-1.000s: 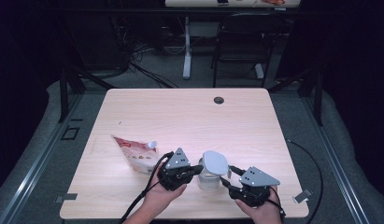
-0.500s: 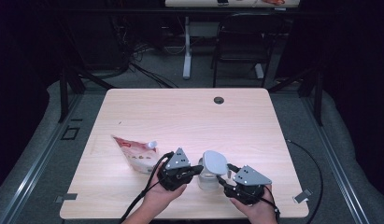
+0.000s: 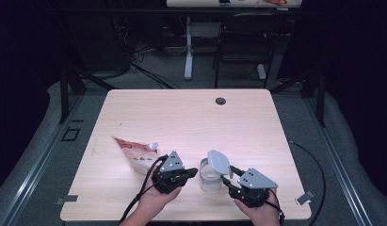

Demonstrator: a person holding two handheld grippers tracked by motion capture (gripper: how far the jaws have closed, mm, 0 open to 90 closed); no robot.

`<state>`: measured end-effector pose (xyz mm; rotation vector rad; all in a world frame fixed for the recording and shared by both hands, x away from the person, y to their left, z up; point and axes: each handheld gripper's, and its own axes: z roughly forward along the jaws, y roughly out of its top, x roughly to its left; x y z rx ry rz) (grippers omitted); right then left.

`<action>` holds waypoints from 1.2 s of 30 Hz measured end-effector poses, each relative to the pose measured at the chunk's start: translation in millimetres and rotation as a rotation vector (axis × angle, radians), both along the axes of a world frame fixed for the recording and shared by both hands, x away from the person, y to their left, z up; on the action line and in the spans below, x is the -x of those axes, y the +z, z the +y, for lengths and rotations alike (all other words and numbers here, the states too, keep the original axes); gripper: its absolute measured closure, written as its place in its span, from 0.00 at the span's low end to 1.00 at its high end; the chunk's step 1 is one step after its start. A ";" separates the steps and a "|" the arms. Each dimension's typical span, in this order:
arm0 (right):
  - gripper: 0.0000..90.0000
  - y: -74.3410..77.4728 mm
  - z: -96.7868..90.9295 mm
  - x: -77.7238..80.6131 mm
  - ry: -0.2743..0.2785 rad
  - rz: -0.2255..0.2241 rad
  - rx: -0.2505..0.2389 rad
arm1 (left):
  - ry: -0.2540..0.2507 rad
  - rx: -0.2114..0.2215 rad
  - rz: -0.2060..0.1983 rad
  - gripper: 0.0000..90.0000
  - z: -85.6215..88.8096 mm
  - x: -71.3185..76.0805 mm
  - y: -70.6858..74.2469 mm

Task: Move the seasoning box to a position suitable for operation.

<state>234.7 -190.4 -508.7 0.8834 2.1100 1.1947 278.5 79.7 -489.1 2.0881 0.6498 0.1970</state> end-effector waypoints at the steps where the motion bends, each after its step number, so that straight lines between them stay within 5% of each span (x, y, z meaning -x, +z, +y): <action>1: 0.63 0.2 -0.7 0.1 -0.002 0.001 -0.007 | -0.002 -0.005 -0.001 1.00 2.4 -0.2 0.0; 15: 0.81 2.3 -15.2 -0.5 -0.006 0.024 -0.098 | 0.048 -0.036 -0.004 1.00 36.7 5.0 -5.3; 28: 0.78 -3.5 -21.1 -3.1 -0.023 0.061 -0.106 | 0.137 -0.023 0.018 1.00 85.5 13.0 -16.3; 36: 0.77 -7.1 -23.1 1.5 -0.026 0.084 -0.097 | 0.196 0.005 -0.004 0.99 114.2 17.0 -15.0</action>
